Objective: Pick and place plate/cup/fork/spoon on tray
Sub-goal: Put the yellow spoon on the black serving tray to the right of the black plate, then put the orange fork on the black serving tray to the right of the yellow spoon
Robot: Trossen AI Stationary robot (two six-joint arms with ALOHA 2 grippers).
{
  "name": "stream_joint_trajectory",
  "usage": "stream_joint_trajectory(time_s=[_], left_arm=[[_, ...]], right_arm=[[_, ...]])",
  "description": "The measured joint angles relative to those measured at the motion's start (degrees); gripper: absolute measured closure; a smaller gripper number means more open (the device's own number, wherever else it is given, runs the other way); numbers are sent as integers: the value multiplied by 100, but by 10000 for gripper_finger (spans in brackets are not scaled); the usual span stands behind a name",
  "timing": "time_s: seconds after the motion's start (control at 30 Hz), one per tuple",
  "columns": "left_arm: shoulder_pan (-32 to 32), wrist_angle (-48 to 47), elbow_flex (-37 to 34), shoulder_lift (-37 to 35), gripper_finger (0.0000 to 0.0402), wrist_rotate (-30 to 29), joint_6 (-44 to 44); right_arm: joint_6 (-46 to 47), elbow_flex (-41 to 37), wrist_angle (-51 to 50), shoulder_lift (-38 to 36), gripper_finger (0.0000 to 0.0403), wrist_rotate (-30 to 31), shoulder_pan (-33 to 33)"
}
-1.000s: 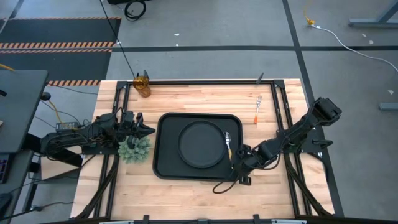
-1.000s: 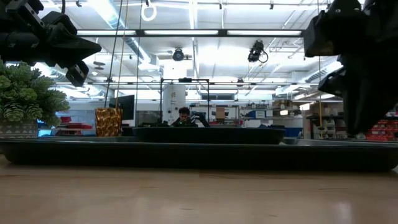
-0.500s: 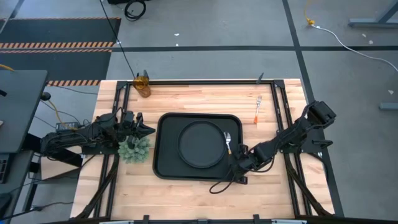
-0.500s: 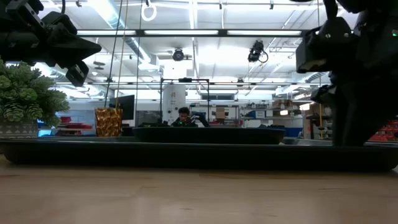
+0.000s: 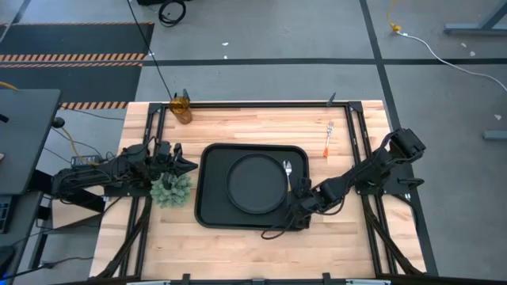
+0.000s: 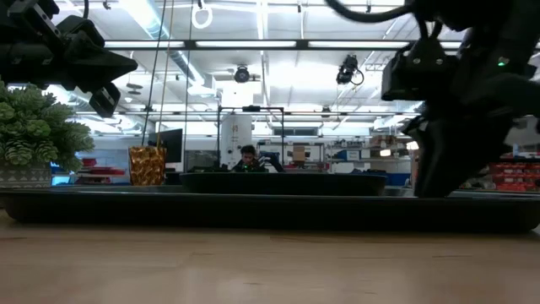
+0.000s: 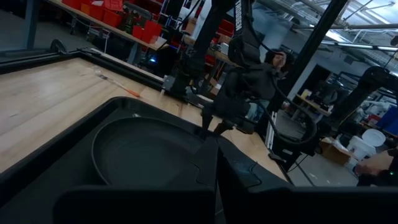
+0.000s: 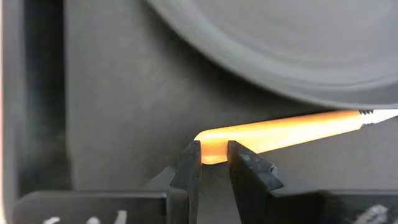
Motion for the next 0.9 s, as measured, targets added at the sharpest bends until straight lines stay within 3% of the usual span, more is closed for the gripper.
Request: stream_joint_trajectory(time_s=[0.3, 0.47, 0.63, 0.77, 0.9], left_arm=[[0, 0, 2, 0, 390, 0, 0], [0, -2, 2, 0, 390, -1, 0], [1, -2, 2, 0, 390, 0, 0], [-1, -2, 2, 1, 390, 0, 0], [1, -2, 2, 0, 390, 0, 0]], right_arm=[[-133, 185, 82, -228, 316, 541, 88], [313, 223, -372, -930, 316, 1544, 203], [1224, 130, -1588, -1842, 316, 2792, 155], [2237, -119, -2581, -2544, 314, 3038, -318], [2733, -527, -2735, -3045, 293, 3005, -998]])
